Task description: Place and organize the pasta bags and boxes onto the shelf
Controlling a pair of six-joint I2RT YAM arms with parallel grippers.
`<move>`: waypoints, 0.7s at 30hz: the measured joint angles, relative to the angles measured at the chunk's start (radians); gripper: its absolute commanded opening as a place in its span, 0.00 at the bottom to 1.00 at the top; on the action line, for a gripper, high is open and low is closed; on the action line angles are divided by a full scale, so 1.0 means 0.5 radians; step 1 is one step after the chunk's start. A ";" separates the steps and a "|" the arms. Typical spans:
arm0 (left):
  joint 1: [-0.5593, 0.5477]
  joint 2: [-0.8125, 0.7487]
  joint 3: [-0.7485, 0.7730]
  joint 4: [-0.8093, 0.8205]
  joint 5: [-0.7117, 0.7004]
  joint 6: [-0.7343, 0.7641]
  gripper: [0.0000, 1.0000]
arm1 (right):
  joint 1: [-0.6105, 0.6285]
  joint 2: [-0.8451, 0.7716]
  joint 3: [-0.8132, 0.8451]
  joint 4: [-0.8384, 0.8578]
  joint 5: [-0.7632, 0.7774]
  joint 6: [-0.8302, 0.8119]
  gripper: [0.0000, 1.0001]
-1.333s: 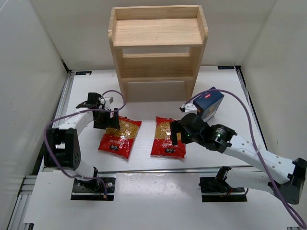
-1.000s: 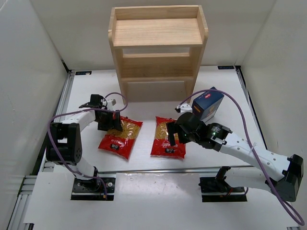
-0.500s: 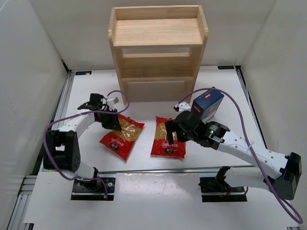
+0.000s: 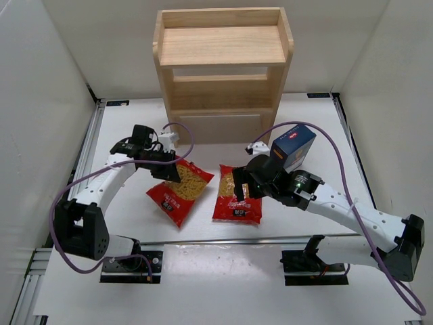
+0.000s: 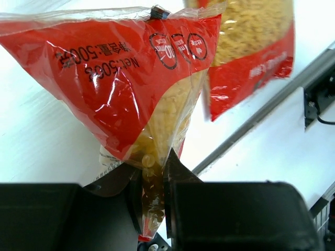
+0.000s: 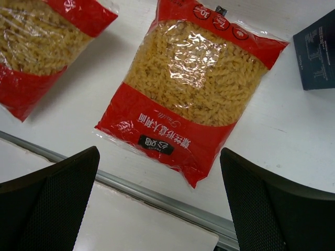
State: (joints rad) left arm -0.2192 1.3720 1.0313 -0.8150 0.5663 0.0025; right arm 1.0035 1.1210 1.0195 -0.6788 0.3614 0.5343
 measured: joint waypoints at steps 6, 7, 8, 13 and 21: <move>-0.068 -0.009 0.253 -0.103 0.014 0.002 0.11 | 0.000 -0.032 -0.001 -0.004 0.079 0.064 1.00; -0.072 -0.011 0.321 -0.113 0.015 0.001 0.11 | 0.000 -0.054 -0.001 -0.004 0.105 0.075 1.00; -0.077 -0.017 0.385 -0.112 0.021 0.002 0.11 | 0.000 -0.079 -0.001 -0.004 0.126 0.088 1.00; -0.108 -0.041 0.729 -0.141 0.052 0.002 0.11 | 0.000 -0.197 -0.005 -0.005 0.224 0.153 1.00; -0.243 0.005 1.543 -0.101 0.189 0.001 0.11 | 0.000 -0.285 -0.038 -0.006 0.337 0.248 1.00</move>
State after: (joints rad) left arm -0.3408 1.3746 1.8027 -0.8654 0.6609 0.0029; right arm 1.0035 0.9787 1.0004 -0.6819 0.5301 0.6582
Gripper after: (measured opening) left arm 0.268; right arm 0.997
